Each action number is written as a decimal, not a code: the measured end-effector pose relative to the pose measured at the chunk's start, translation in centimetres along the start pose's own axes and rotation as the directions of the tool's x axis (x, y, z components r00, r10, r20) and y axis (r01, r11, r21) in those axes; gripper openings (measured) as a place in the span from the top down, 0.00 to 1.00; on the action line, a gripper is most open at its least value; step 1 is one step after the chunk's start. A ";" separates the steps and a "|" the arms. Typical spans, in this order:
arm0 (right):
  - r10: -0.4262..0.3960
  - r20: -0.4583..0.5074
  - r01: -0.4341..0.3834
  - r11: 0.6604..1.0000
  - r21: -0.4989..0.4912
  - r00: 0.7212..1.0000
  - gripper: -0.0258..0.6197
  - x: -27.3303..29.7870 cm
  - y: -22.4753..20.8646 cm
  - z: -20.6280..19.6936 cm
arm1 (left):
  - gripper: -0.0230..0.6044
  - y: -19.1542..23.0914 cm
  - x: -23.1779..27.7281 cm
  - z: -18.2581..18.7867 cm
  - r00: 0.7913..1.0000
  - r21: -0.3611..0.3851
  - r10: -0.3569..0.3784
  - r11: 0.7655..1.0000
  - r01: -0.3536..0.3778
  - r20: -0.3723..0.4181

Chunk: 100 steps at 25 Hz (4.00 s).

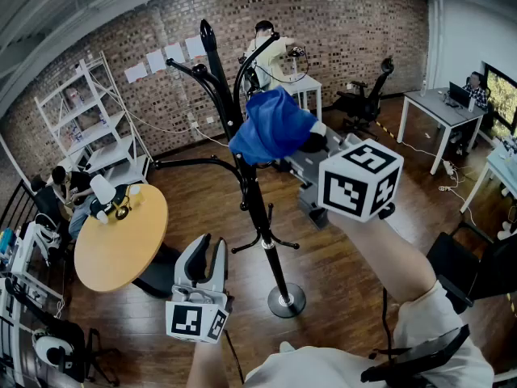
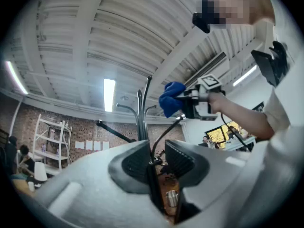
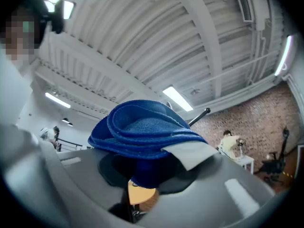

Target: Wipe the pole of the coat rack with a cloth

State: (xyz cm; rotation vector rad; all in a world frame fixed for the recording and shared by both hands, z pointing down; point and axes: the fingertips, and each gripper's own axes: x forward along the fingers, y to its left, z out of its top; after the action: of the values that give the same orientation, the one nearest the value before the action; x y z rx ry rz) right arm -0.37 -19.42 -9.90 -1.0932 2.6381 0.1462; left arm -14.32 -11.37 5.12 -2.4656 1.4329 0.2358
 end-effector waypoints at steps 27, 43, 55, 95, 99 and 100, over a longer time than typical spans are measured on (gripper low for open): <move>0.164 -0.005 -0.163 0.982 -0.091 0.987 0.81 3.8 7.7 -10.2 | 0.82 8.7 3.5 -7.8 0.994 -0.078 0.079 0.993 -0.085 -0.071; -0.253 -0.270 0.222 0.965 -0.139 0.929 0.81 11.6 -0.7 -15.7 | 0.82 16.3 5.0 -10.8 0.972 -0.189 -0.231 0.957 0.220 -0.037; -0.246 -0.426 0.165 0.962 -0.219 0.871 0.81 4.7 12.5 -27.4 | 0.82 15.4 4.6 -12.9 0.931 -0.271 -0.364 0.899 0.345 -0.023; 0.137 -0.340 -0.175 0.981 -0.085 0.930 0.81 -1.3 -7.1 -34.9 | 0.82 -0.8 9.6 -15.9 0.979 -0.204 -0.104 0.977 0.068 -0.174; 0.274 -0.476 -0.278 0.958 0.065 0.835 0.81 -3.3 -6.9 -44.4 | 0.82 -1.6 8.4 -17.2 0.976 -0.201 0.026 0.977 -0.070 -0.215; 0.284 -0.539 -0.287 0.955 0.080 0.793 0.81 -4.1 -7.1 -47.2 | 0.82 -1.8 8.0 -17.5 0.972 -0.197 0.056 0.975 -0.102 -0.227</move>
State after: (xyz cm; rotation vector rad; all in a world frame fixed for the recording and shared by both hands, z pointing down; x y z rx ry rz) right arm -2.91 -31.09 36.47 -0.8115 3.3122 -0.1223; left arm -8.84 -22.69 19.74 -2.6747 1.6766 0.1365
